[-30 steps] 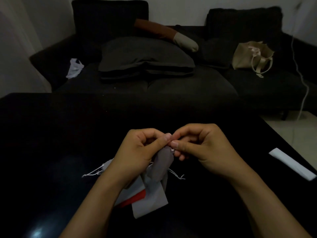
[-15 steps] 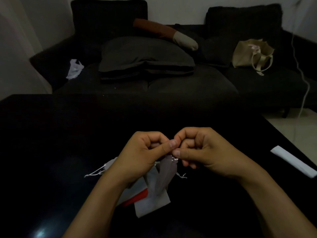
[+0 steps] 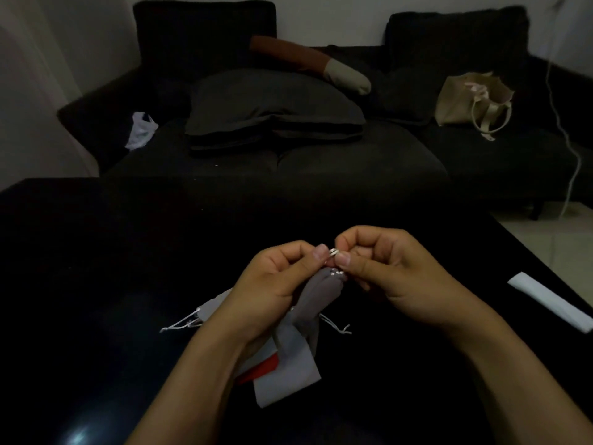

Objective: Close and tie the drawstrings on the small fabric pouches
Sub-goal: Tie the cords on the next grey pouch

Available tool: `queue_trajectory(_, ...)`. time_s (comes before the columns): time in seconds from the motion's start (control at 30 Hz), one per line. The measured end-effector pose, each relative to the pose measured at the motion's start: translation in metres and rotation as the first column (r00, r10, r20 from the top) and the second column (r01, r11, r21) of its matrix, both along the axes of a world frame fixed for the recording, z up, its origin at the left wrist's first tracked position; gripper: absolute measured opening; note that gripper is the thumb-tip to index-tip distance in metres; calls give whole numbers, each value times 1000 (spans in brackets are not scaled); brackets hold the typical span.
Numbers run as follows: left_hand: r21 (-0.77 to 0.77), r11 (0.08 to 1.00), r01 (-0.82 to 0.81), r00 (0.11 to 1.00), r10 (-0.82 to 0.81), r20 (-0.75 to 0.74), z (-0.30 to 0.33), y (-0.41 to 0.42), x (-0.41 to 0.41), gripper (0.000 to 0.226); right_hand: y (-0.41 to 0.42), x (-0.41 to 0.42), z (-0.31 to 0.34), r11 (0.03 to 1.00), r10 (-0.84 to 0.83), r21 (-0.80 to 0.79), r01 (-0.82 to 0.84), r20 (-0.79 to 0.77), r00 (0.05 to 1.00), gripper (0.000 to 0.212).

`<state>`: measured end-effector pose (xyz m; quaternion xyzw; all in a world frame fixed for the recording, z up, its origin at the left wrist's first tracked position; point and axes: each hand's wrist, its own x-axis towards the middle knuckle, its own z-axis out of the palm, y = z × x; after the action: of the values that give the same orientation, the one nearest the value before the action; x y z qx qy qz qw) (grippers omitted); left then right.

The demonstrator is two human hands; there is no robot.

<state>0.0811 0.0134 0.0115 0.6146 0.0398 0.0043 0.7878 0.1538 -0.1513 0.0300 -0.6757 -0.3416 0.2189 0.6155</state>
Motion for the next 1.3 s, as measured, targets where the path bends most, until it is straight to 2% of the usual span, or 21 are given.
queue_trajectory(0.1,-47,998,-45,999,44,-9,0,-7,1,22,1,0,-2,999,-44,-15,45,61,997,14)
queue_trajectory(0.37,67,993,-95,995,94,18,-2,1,2,13,6,-2,-3,991,-134,10,135,219,967,12)
queue_trajectory(0.5,68,995,-73,997,71,24,-3,5,2,10,6,-2,-3,989,-150,11,150,120,981,9)
queue_trajectory(0.73,41,998,-55,998,55,2,2,6,0,12,2,0,-2,998,-61,-1,62,-97,993,7)
queue_trajectory(0.9,-20,994,-106,994,106,-12,0,8,1,21,-1,1,-2,994,-84,53,90,-115,990,25)
queue_trajectory(0.97,-29,991,-129,992,129,-11,0,8,2,33,-5,3,-1,992,-122,29,124,-80,989,22)
queue_trajectory(1.07,19,986,-164,986,164,7,2,8,2,43,-12,9,0,977,-190,-79,197,88,978,17)
queue_trajectory(1.17,117,973,-197,980,196,21,-1,7,2,33,-12,8,-1,958,-207,-148,244,227,952,12)
queue_trajectory(1.3,255,942,-218,976,213,47,-4,7,2,25,-4,0,3,976,-77,-170,133,302,950,10)
